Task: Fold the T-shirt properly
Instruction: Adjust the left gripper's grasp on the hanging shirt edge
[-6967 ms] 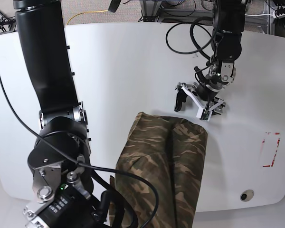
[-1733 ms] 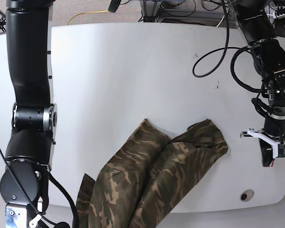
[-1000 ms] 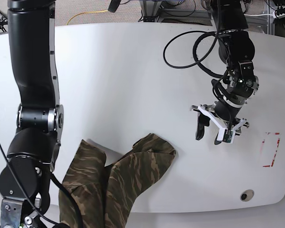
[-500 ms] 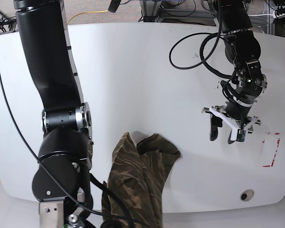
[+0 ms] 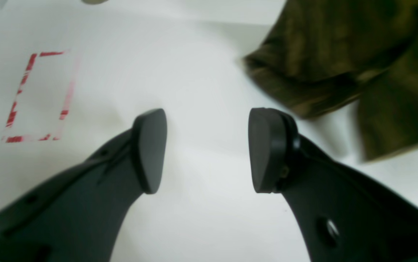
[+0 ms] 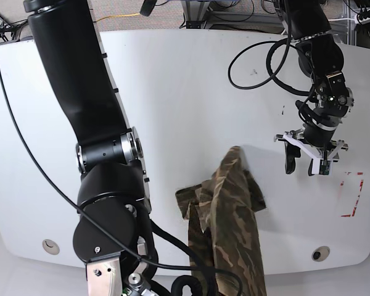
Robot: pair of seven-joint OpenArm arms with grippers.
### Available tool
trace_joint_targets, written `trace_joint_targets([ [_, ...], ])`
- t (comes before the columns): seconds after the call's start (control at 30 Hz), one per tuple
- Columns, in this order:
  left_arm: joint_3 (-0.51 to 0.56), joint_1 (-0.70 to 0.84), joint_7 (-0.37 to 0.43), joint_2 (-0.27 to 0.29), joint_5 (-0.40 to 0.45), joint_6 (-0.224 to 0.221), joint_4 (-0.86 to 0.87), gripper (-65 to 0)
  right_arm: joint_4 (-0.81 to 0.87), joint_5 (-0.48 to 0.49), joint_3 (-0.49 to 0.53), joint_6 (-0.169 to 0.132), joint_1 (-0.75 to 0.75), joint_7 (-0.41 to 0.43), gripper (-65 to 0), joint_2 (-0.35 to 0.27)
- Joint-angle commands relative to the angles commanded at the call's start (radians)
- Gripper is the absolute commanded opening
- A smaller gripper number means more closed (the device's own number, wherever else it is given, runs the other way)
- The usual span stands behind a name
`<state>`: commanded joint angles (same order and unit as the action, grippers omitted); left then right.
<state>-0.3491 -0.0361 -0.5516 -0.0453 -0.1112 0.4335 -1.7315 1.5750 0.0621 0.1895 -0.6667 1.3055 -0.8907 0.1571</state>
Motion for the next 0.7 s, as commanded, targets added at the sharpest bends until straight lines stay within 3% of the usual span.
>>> trace_joint_targets([
  [0.3,0.038,-0.021,0.002,0.006,-0.003,0.002,0.146,-31.7,0.146,-0.008,0.000,0.000,0.000,-0.058,-65.0,-0.029],
  [0.5,0.038,-0.118,0.003,0.008,-0.003,-0.003,0.318,-16.3,0.210,-0.008,0.000,0.000,0.000,-0.066,-65.0,-0.029],
  [0.7,0.066,-0.198,0.091,0.009,0.003,-0.003,0.503,-15.7,0.215,-0.008,-0.002,0.000,0.000,-0.066,-65.0,-0.067],
])
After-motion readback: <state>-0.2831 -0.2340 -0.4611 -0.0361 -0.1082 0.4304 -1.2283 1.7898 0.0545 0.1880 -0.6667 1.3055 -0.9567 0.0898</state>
